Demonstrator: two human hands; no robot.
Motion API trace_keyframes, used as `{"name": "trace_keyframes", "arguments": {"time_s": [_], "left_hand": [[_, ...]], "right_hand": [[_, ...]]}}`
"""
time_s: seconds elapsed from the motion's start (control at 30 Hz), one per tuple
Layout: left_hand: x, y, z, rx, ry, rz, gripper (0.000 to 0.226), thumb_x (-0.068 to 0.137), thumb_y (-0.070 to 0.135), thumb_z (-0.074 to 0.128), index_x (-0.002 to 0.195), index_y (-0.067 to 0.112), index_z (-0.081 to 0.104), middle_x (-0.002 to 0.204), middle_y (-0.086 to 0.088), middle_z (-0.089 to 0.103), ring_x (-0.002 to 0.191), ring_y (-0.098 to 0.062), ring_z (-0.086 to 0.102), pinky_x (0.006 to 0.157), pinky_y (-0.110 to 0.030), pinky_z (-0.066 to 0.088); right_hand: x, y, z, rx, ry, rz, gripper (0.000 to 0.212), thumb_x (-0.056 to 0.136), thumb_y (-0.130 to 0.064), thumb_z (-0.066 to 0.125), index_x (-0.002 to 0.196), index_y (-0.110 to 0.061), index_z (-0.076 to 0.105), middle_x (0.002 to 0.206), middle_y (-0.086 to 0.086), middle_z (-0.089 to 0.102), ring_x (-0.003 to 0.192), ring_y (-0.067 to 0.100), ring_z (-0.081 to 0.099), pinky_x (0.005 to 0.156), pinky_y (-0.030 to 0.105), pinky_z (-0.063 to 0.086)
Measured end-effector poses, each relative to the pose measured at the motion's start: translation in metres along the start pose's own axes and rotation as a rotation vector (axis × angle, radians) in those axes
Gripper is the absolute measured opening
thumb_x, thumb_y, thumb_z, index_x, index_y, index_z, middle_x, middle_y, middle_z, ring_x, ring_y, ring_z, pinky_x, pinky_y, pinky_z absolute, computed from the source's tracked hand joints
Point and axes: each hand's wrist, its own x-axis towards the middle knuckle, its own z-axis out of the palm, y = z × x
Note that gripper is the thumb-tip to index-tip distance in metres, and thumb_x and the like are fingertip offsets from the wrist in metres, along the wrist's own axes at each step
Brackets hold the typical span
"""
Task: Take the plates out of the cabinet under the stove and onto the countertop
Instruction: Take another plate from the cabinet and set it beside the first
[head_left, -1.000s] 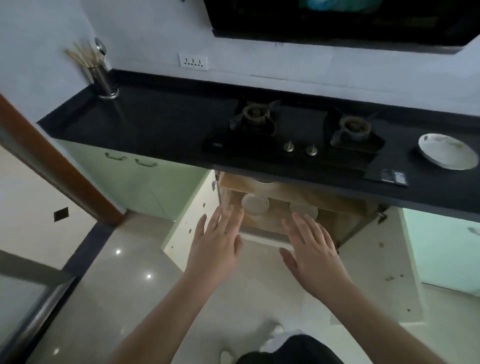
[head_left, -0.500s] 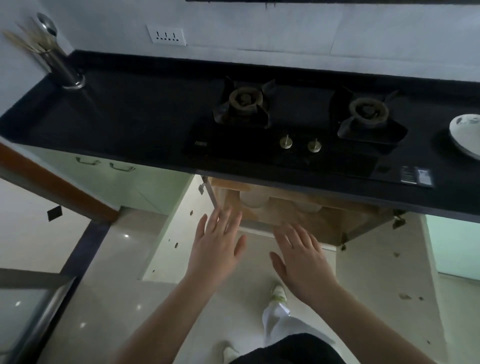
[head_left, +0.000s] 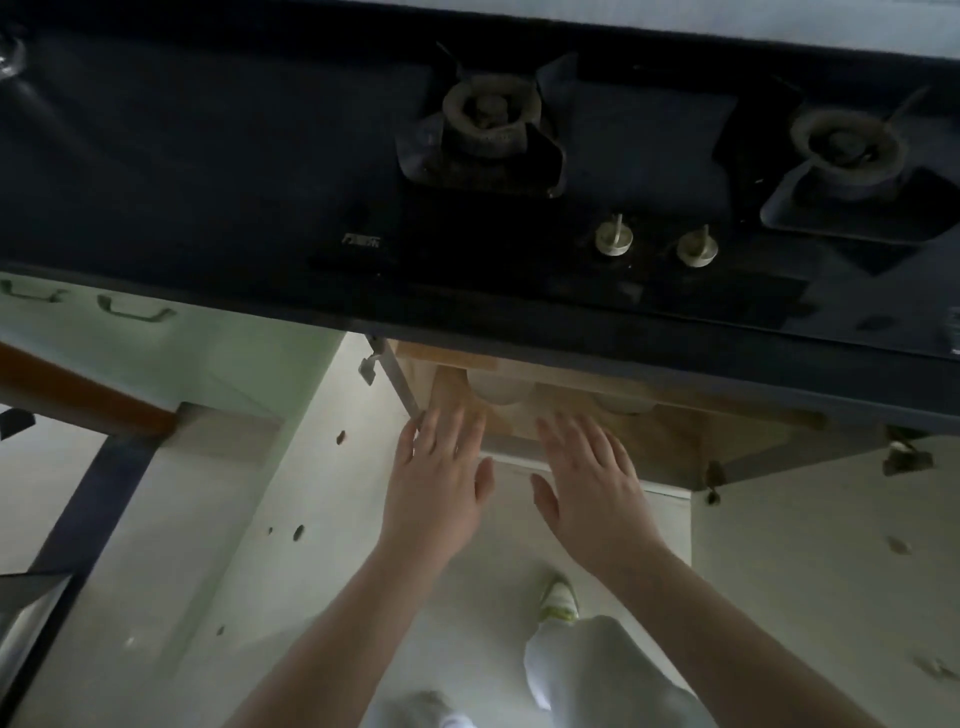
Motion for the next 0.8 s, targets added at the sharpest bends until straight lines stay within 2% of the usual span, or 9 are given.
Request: {"name": "trace_keyframes", "arguments": {"time_s": [0.17,0.27,0.37,0.5,0.67,0.8], "left_hand": [[0.048,-0.001,0.071,-0.055,0.017,-0.007,0.059,0.099,0.048,0.019,0.151,0.021,0.027,0.16,-0.006,0.029,0.149,-0.029,0.018,0.12,-0.049,0.02],[0.085,0.0,0.106,-0.076,0.026,0.0,0.064,0.095,0.05,0.01,0.152,0.023,0.022,0.161,-0.004,0.025,0.149,-0.028,0.014,0.119,-0.051,0.018],[0.123,0.0,0.132,-0.084,0.094,-0.006,0.07,0.091,0.055,0.005,0.151,0.024,0.026,0.159,-0.003,0.03,0.148,-0.027,0.02,0.118,-0.052,0.02],[0.168,-0.007,0.151,-0.066,0.246,0.016,0.069,0.09,0.058,0.016,0.148,0.026,0.035,0.155,-0.005,0.039,0.143,-0.031,0.031,0.114,-0.051,0.025],[0.208,-0.022,0.176,-0.041,0.348,0.011,0.069,0.09,0.06,0.015,0.149,0.027,0.03,0.156,-0.004,0.035,0.144,-0.029,0.027,0.115,-0.051,0.026],[0.236,-0.03,0.191,-0.079,0.448,0.009,0.066,0.093,0.059,0.026,0.149,0.023,0.031,0.149,-0.007,0.043,0.136,-0.03,0.039,0.106,-0.048,0.035]], "right_hand": [[0.038,0.021,0.066,0.0,0.046,0.055,0.056,0.097,-0.04,0.049,0.146,-0.015,0.041,0.153,0.009,0.041,0.143,0.029,0.035,0.116,0.044,0.023],[0.059,0.03,0.109,-0.003,0.032,0.063,0.055,0.1,-0.042,0.042,0.149,-0.019,0.037,0.156,0.006,0.036,0.145,0.028,0.029,0.118,0.042,0.017],[0.088,0.045,0.146,-0.01,0.076,0.099,0.055,0.101,-0.043,0.033,0.151,-0.02,0.031,0.159,0.006,0.029,0.147,0.027,0.023,0.119,0.042,0.016],[0.122,0.068,0.178,-0.016,0.191,0.133,0.053,0.101,-0.04,0.035,0.149,-0.016,0.036,0.156,0.01,0.035,0.145,0.031,0.028,0.117,0.046,0.02],[0.156,0.092,0.205,-0.096,0.278,0.167,0.055,0.102,-0.048,0.021,0.152,-0.024,0.025,0.16,0.003,0.026,0.148,0.025,0.019,0.113,0.037,0.0],[0.178,0.104,0.212,-0.083,0.358,0.162,0.056,0.1,-0.049,0.016,0.151,-0.027,0.024,0.159,0.002,0.027,0.148,0.024,0.019,0.112,0.037,0.002]]}}
